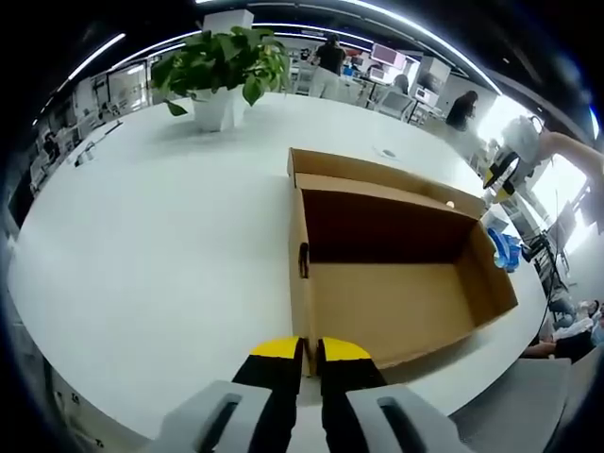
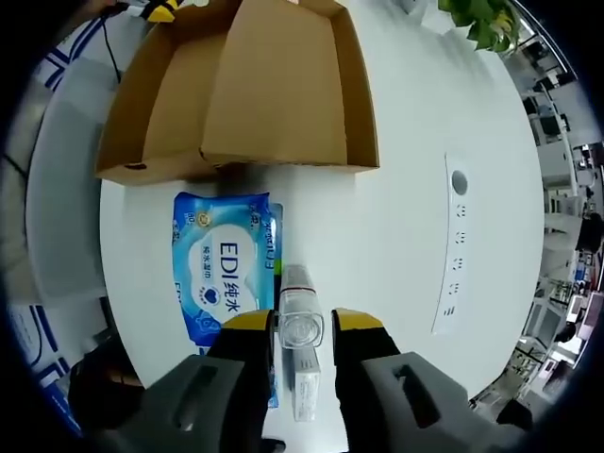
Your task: Operate the shoe box by opening the lid, removing the specified soft item, and placing it in the target area until the item is outside and the box remains undamaged.
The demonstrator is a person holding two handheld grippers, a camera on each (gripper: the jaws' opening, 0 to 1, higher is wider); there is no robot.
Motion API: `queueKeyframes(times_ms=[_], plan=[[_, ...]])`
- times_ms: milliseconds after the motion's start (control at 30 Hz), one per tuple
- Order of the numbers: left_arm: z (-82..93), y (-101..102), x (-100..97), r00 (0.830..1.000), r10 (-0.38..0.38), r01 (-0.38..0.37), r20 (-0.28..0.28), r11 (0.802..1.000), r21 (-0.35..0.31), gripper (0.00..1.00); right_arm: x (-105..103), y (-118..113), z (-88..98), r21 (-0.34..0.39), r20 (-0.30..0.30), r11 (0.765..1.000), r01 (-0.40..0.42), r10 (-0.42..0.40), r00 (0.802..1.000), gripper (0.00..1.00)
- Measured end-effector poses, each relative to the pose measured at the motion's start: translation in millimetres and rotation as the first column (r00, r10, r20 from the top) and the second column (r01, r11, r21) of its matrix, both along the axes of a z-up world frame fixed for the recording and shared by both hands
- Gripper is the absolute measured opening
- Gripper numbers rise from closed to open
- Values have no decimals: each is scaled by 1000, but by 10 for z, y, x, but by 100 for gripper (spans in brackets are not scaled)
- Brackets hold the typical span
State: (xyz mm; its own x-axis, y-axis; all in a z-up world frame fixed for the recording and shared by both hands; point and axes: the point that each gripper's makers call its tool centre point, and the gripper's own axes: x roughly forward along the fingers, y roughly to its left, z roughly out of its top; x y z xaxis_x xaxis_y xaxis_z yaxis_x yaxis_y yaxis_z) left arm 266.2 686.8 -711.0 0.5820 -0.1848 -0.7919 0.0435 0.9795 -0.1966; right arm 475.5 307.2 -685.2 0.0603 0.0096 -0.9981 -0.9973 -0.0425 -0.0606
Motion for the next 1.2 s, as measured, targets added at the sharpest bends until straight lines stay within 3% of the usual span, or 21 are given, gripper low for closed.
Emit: queueKeyframes(times_ms=[267,400,533,600,767,933,1067,1133,1200], plan=[[1,10,-1,999,43,-43,5,999,-15,5,36,93,136,69,26,998,12,-14,1000,29],[0,5,-3,999,51,-51,0,999,-19,5,28,335,237,188,10,978,93,-96,995,30],[0,2,-5,999,50,-50,-6,999,-16,5,153,480,303,233,56,962,139,-156,986,28],[-1,2,-6,999,53,-53,-8,998,-18,5,162,559,312,261,48,952,163,-181,982,28],[-9,11,-3,998,67,-68,-16,997,-36,5,217,712,287,310,26,912,269,-291,956,27],[-9,7,-3,998,67,-68,-20,997,-32,5,312,830,168,350,24,861,369,-402,915,32],[-14,13,2,997,77,-78,-22,996,-41,5,355,881,28,364,10,817,447,-483,875,29],[-16,14,5,997,78,-79,-23,996,-41,5,346,930,-19,374,-8,805,461,-495,869,29],[-18,14,8,997,79,-80,-24,996,-40,5,340,971,-82,380,-32,779,499,-528,849,29]])
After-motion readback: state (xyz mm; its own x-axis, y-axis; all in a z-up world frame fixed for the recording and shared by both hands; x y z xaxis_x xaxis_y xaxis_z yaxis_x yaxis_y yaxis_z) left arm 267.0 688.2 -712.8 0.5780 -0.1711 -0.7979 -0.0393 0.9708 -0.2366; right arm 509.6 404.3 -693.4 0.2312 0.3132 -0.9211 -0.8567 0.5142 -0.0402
